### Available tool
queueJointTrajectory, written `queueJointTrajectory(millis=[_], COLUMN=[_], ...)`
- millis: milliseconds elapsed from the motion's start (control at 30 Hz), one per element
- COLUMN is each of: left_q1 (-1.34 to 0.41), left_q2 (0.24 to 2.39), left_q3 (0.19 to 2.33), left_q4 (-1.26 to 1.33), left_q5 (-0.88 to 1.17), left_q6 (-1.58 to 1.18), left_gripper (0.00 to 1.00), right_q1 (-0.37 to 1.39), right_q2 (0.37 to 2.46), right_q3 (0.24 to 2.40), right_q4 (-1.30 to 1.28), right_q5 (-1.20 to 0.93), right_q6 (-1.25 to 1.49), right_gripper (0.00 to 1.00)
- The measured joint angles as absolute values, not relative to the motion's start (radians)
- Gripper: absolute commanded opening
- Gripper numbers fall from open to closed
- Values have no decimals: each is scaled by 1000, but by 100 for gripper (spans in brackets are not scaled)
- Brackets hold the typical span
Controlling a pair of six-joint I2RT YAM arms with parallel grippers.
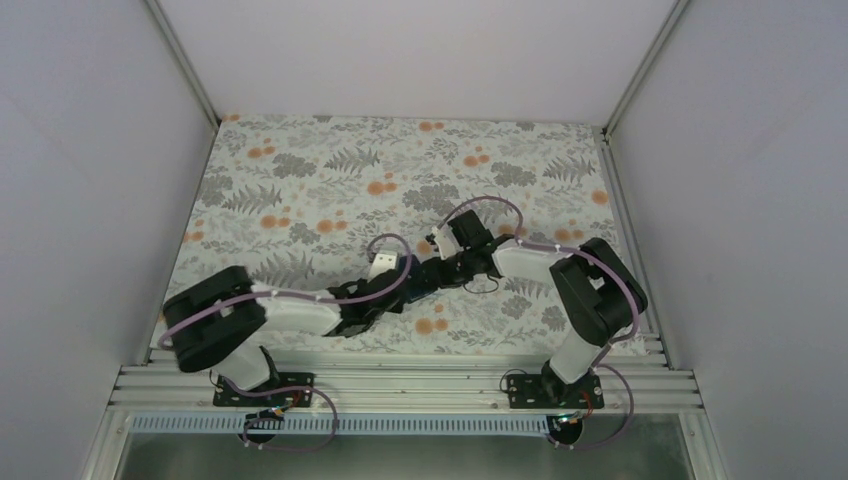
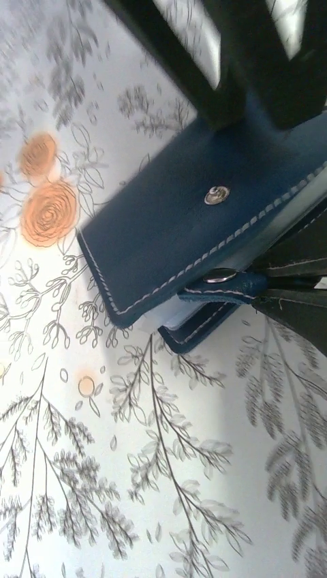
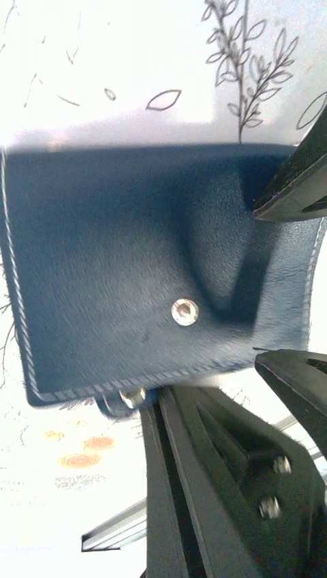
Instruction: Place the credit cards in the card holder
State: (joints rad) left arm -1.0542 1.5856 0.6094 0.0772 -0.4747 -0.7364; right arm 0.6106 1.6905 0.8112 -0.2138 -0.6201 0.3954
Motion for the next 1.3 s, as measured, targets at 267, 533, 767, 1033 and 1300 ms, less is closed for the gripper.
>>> queueJointTrajectory(millis=[267, 533, 767, 1033, 1300], left_q1=[-945, -904, -904, -904, -899], left_q2=[1301, 1321, 1343, 1366, 1385], left_q3=[282, 224, 224, 226, 232], left_q4=[417, 596, 614, 602, 553], left_q5=[-284, -196, -174, -159, -125], left_q6=[-825, -838, -820, -751, -683], left_gripper=[2, 3, 5, 11, 18], right_q1=[627, 631, 651, 678, 694], right_q2=[1747, 1755, 1739, 1771, 1786], right_q3=[857, 884, 906, 959, 982], right_q4=[-202, -231, -289, -339, -345], right_q5=[-618, -595, -554, -534, -527], right_q6=[403, 416, 410, 398, 398], right_gripper=[50, 50, 50, 49, 49])
